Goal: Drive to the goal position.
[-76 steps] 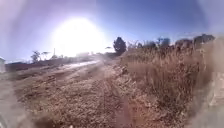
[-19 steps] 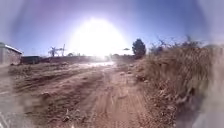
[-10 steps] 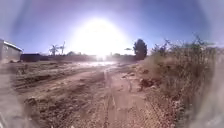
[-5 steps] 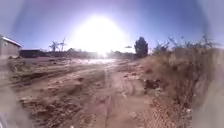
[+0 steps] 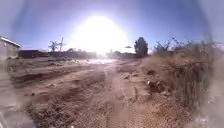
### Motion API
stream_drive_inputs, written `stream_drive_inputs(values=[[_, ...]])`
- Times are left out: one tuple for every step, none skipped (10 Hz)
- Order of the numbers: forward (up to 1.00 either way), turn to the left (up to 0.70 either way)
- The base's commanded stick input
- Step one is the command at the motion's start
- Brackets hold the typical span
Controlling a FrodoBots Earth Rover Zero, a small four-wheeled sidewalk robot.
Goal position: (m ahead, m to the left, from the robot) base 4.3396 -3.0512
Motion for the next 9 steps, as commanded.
stream_drive_inputs(values=[[0.5,0.0],[0.5,0.0],[0.5,0.0],[0.5,0.0],[0.5,0.0],[0.5,0.0],[0.5,0.0],[0.5,-0.05],[0.5,-0.33]])
